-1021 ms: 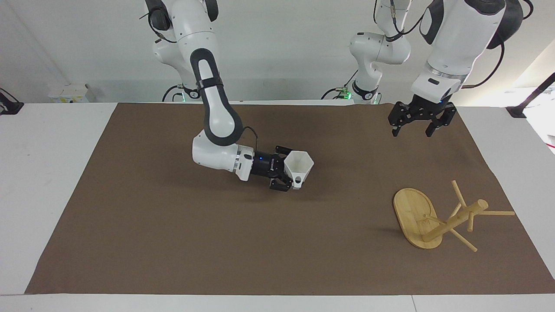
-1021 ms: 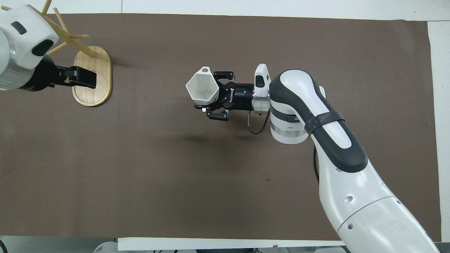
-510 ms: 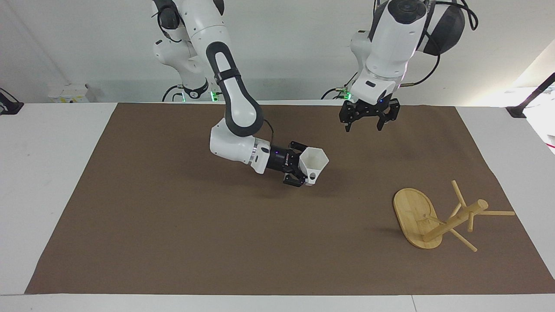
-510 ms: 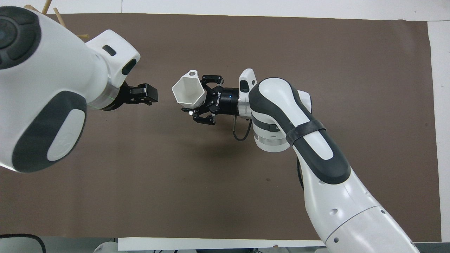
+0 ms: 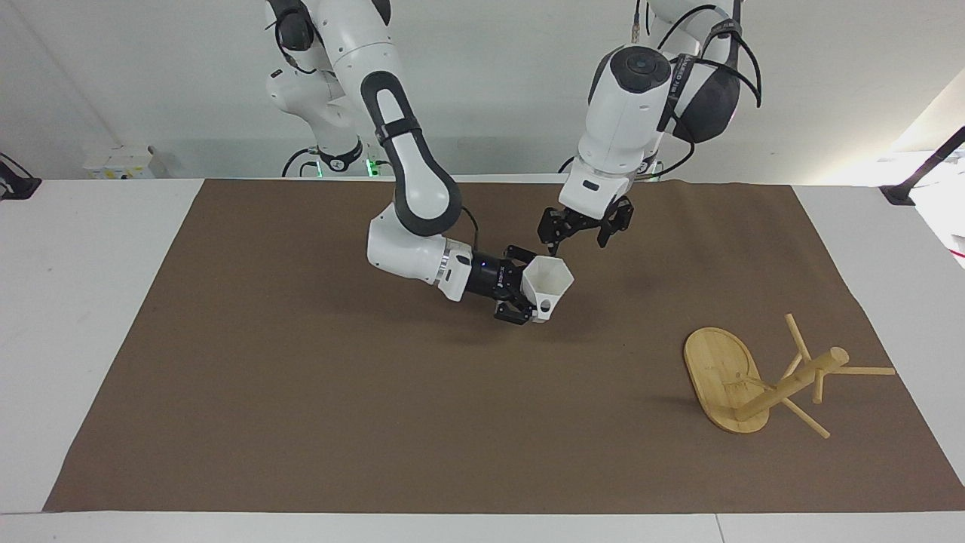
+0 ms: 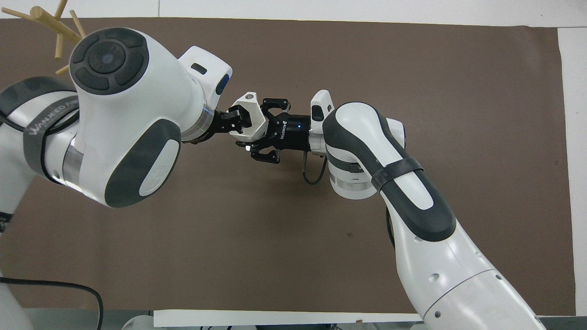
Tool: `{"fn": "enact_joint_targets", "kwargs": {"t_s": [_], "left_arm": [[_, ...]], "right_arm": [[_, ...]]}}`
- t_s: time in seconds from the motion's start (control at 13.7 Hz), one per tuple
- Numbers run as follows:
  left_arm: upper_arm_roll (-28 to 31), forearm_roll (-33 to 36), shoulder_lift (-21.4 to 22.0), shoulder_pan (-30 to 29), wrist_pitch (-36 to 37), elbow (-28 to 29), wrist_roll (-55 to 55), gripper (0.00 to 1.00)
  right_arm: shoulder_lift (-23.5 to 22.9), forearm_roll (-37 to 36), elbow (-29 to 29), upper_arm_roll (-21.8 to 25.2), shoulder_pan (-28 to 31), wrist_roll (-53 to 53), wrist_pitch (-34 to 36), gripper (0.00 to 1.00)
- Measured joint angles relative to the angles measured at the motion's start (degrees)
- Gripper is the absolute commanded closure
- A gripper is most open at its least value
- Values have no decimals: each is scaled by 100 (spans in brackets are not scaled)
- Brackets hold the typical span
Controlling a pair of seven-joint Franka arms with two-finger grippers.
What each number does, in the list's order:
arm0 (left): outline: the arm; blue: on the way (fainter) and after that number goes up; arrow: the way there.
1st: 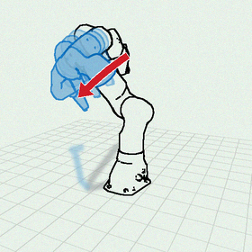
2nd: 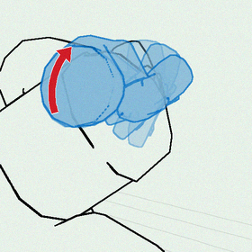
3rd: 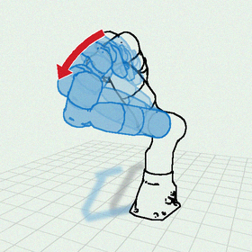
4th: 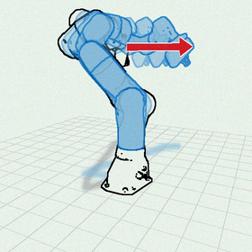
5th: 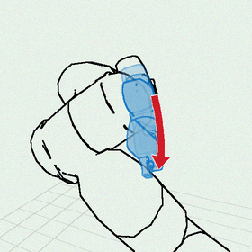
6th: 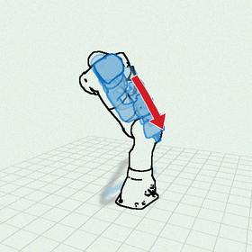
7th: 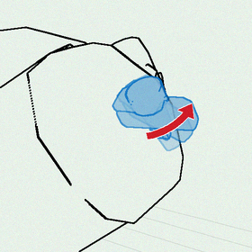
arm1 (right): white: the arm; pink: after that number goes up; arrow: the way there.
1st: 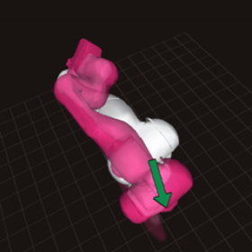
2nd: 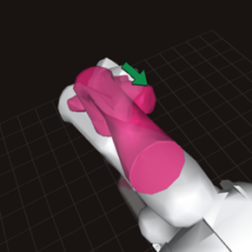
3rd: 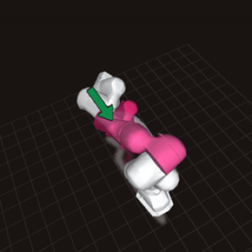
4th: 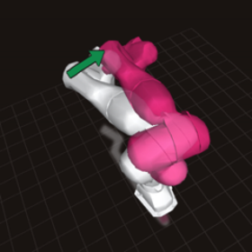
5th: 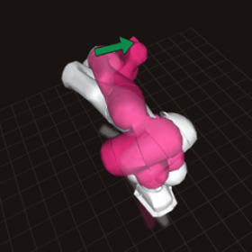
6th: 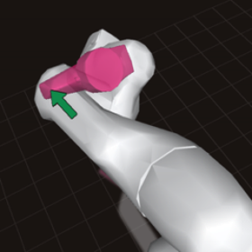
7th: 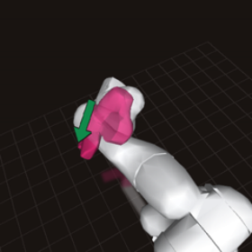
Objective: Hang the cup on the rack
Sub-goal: 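Grasp the cup with the left gripper and open the right gripper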
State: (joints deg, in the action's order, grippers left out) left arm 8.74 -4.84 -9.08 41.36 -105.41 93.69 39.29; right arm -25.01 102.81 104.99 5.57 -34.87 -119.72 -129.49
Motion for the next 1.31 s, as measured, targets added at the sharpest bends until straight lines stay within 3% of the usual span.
{"fn": "enact_joint_targets", "kwargs": {"t_s": [0.15, 0.36, 0.51, 0.66, 0.8, 1.09, 1.17, 1.24, 1.31], "left_arm": [[11, -53, -39, -55, -134, -1, 2, 6], [20, -83, -85, -61, -183, 8, 9, 27], [20, -161, -139, -61, -188, 31, 11, 31], [20, -246, -191, -61, -244, 49, 14, 52], [20, -284, -216, -61, -306, 120, 34, 96], [14, -365, -221, -59, -436, 172, 260, 100], [18, -368, -229, -63, -493, 175, 410, 100], [19, -371, -234, -64, -560, 178, 418, 100], [19, -372, -237, -64, -613, 181, 418, 100]], "right_arm": [[0, 0, 0, 0, -1, 0, 0, 71], [0, 0, -1, 0, -1, 0, 0, 71], [0, 0, -1, 0, -1, 1, 0, 71], [0, 0, -1, 0, -1, 1, 0, 71], [0, 0, -1, 0, -1, 1, 0, 71], [1, 4, -10, -9, -19, 5, -37, 70], [11, 12, -19, -14, -32, 6, -142, 66], [19, 16, -29, -15, -37, 6, -217, 31], [22, 19, -38, -11, -36, 6, -256, 2]]}}
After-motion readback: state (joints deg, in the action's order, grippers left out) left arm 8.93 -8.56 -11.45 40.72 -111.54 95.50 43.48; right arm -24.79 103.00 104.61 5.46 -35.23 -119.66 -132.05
